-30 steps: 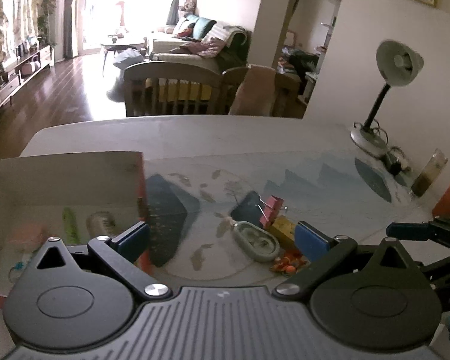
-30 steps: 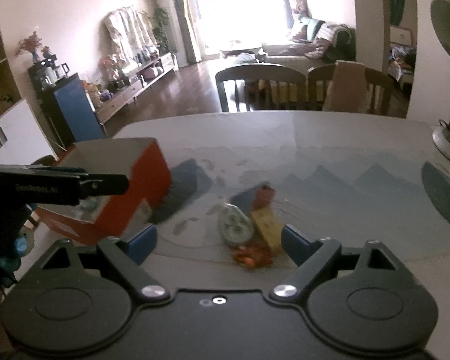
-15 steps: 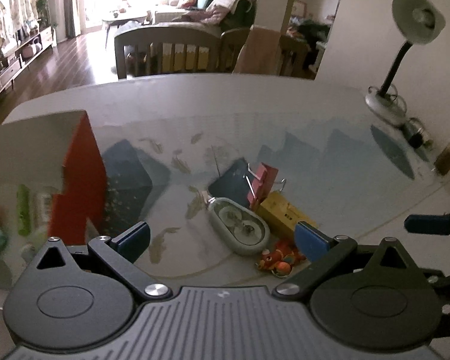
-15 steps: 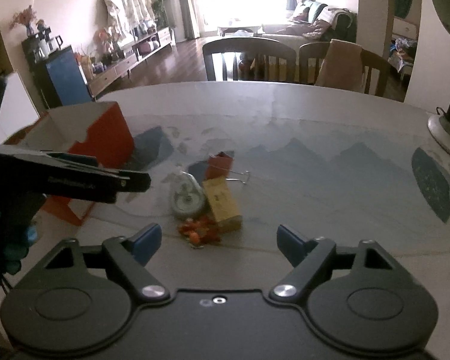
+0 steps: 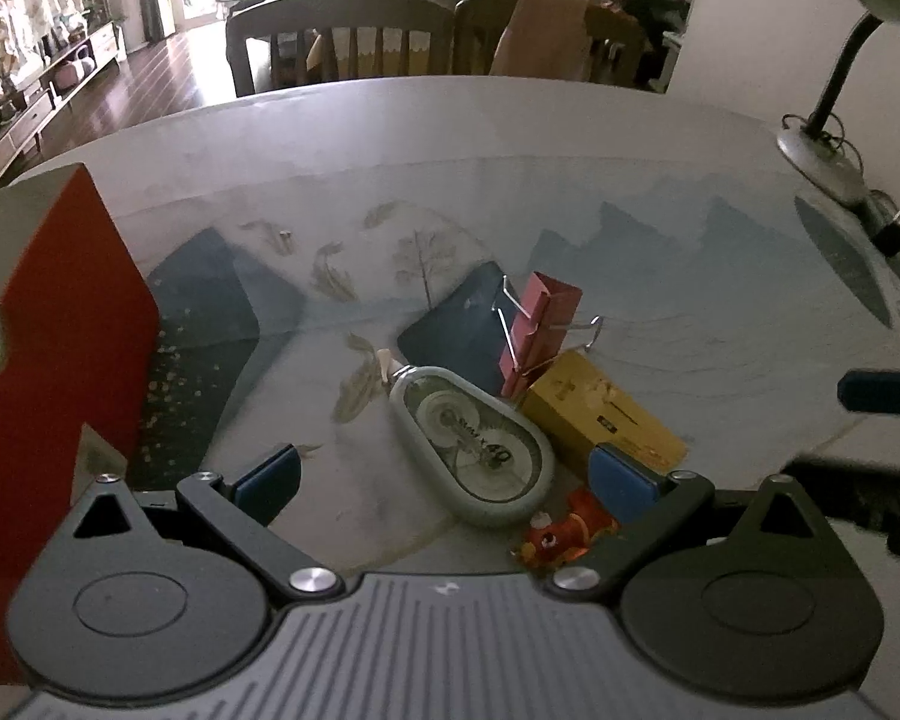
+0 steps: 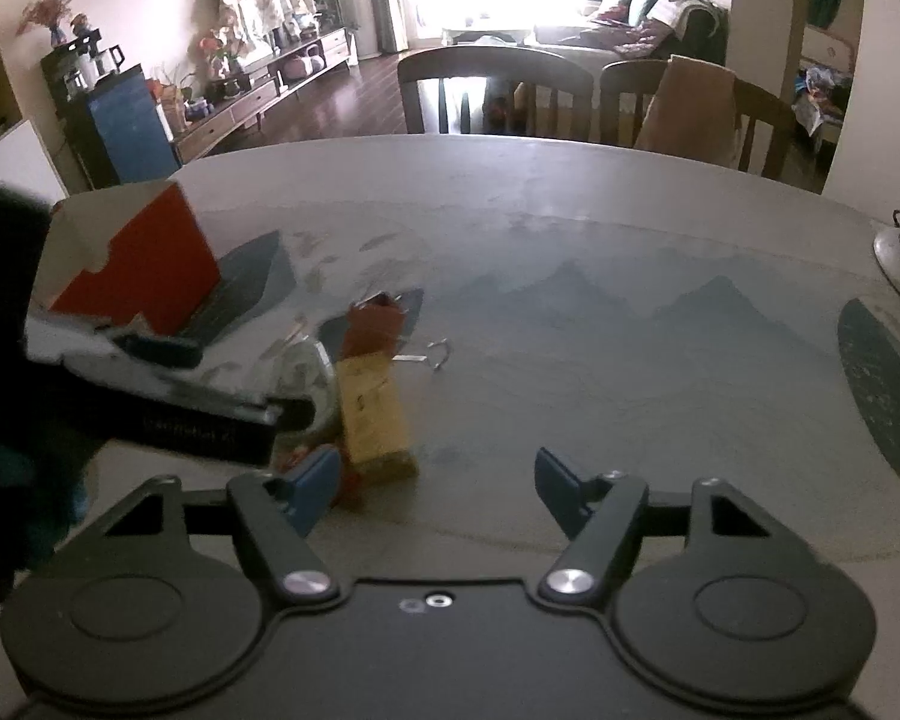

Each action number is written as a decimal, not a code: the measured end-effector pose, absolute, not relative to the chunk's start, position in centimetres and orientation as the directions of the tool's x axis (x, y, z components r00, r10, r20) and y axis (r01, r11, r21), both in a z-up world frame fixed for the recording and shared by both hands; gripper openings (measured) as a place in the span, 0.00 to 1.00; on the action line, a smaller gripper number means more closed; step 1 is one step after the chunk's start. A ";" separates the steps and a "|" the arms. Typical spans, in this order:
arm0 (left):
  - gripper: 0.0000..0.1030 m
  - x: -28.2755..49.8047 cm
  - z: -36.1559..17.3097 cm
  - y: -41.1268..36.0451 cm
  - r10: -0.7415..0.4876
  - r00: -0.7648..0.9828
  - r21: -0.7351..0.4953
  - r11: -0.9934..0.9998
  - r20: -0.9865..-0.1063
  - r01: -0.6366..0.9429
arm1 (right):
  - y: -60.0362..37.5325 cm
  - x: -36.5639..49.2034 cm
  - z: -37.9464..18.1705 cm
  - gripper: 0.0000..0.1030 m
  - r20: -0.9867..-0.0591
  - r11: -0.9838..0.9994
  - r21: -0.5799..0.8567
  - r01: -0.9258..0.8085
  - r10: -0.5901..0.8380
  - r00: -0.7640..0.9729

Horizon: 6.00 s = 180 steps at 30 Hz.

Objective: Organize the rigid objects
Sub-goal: 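Grasp the white correction-tape dispenser with the left tool while the right tool grasps the yellow box, then carry the tape dispenser and yellow box into the box and open both tools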

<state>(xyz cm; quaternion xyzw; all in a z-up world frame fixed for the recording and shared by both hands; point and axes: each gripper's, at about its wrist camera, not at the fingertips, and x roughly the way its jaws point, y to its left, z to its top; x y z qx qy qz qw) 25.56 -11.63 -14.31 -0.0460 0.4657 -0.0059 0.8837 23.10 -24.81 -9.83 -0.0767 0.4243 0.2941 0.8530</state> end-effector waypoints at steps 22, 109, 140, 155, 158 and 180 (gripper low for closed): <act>0.89 27.8 -17.0 -11.2 -0.005 0.543 -0.071 0.992 -0.840 -0.101 | -20.9 25.3 -13.9 0.57 -0.822 0.746 0.135 -0.652 0.452 0.347; 0.68 12.1 -0.3 10.6 -0.053 0.727 -0.141 0.988 -0.685 -0.061 | -3.4 11.6 0.7 0.29 -0.657 0.738 0.162 -0.655 0.576 0.487; 0.68 17.9 -7.9 21.5 -0.044 0.620 -0.074 0.997 -0.783 -0.022 | 8.2 13.8 -7.9 0.29 -0.771 0.745 0.059 -0.664 0.456 0.444; 0.68 18.9 -11.4 20.6 -0.010 0.565 0.018 0.999 -0.825 0.044 | 9.6 15.1 -10.5 0.29 -0.820 0.750 0.061 -0.659 0.414 0.395; 0.68 18.8 -11.4 20.3 -0.010 0.566 0.020 0.999 -0.824 0.048 | 9.6 15.2 -10.4 0.29 -0.821 0.748 0.063 -0.660 0.415 0.392; 0.68 18.1 -12.0 19.3 -0.019 0.493 0.016 0.998 -0.870 0.066 | 9.1 14.5 -9.1 0.36 -0.815 0.733 0.120 -0.669 0.458 0.356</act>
